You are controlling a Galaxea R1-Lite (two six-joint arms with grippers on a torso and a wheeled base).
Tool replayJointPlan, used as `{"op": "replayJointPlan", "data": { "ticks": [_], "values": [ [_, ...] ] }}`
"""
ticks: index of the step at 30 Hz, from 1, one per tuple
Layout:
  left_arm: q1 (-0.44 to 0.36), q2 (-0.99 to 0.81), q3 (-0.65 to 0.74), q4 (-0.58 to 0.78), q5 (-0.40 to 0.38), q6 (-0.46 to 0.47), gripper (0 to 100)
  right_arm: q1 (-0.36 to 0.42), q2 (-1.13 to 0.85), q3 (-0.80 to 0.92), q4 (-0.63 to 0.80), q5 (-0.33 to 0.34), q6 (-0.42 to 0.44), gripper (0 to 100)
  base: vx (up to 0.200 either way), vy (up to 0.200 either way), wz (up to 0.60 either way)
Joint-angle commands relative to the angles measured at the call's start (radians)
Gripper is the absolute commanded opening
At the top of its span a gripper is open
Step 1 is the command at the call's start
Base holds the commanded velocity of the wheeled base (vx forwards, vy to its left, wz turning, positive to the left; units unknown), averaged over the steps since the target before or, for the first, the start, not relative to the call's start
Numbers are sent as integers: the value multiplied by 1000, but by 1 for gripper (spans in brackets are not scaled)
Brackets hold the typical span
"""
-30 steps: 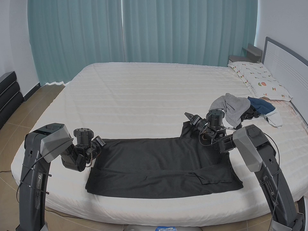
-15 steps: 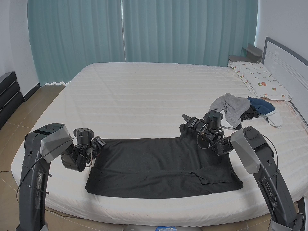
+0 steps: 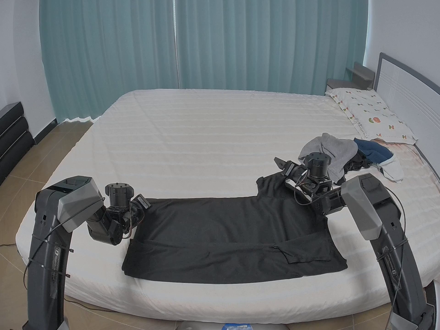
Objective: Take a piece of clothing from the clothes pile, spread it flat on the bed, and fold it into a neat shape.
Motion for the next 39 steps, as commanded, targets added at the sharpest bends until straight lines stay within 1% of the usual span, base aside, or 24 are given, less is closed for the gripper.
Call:
{"op": "replayJointPlan", "data": {
  "ticks": [1, 5, 9, 18, 22, 25, 26, 28, 29, 30, 31, 32, 34, 35, 36, 37, 39],
  "values": [
    [0, -3, 9, -2, -1, 0, 0, -84, -81, 109, 91, 36, 2, 100, 0, 0, 0],
    [2, 1, 20, -51, -6, 0, 0, -125, -88, 160, 137, 86, 4, 100, 0, 0, 0],
    [2, 1, 31, -68, -10, 0, 0, -133, -88, 193, 135, 126, 4, 100, 0, 0, 0],
    [2, 1, 31, -68, -10, 0, 0, -116, -93, 204, 130, 131, -1, 100, 0, 0, 0],
    [2, 1, 31, -68, -10, 0, 0, -113, -108, 238, 129, 131, -19, 100, 0, 0, 0],
    [2, 1, 29, -68, -10, 0, 0, -111, -119, 265, 127, 128, -77, 100, 0, 0, 0],
    [2, 1, 31, -68, -10, 0, 0, -111, -119, 276, 123, 126, -128, 100, 0, 0, 0],
    [2, 1, 29, -68, -10, 0, 0, -105, -114, 295, 106, 118, -192, 100, 0, 0, 0],
    [2, 1, 29, -68, -10, 0, 0, -102, -111, 299, 101, 115, -208, 100, 0, 0, 0],
    [2, 1, 29, -68, -10, 0, 0, -96, -105, 307, 92, 109, -242, 100, 0, 0, 0],
    [2, 3, 29, -68, -10, 0, 0, -96, -105, 308, 91, 106, -248, 100, 0, 0, 0],
    [2, 1, 31, -68, -10, 0, 0, -85, -93, 315, 86, 85, -281, 100, 0, 0, 0],
    [2, 1, 29, -68, -12, 0, 0, -81, -77, 315, 86, 63, -318, 100, 0, 0, 0],
    [2, 3, 29, -68, -10, 0, 0, -79, -67, 315, 86, 43, -363, 100, 0, 0, 0],
    [2, 3, 29, -68, -10, 0, 0, -79, -67, 315, 86, 43, -363, 100, 0, 0, 0],
    [2, 3, 29, -68, -12, 0, 0, -82, -54, 319, 86, 22, -421, 100, 0, 0, 0],
    [2, 3, 29, -69, -10, 0, 0, -88, -44, 318, 84, -1, -467, 100, 0, 0, 0]
  ]
}}
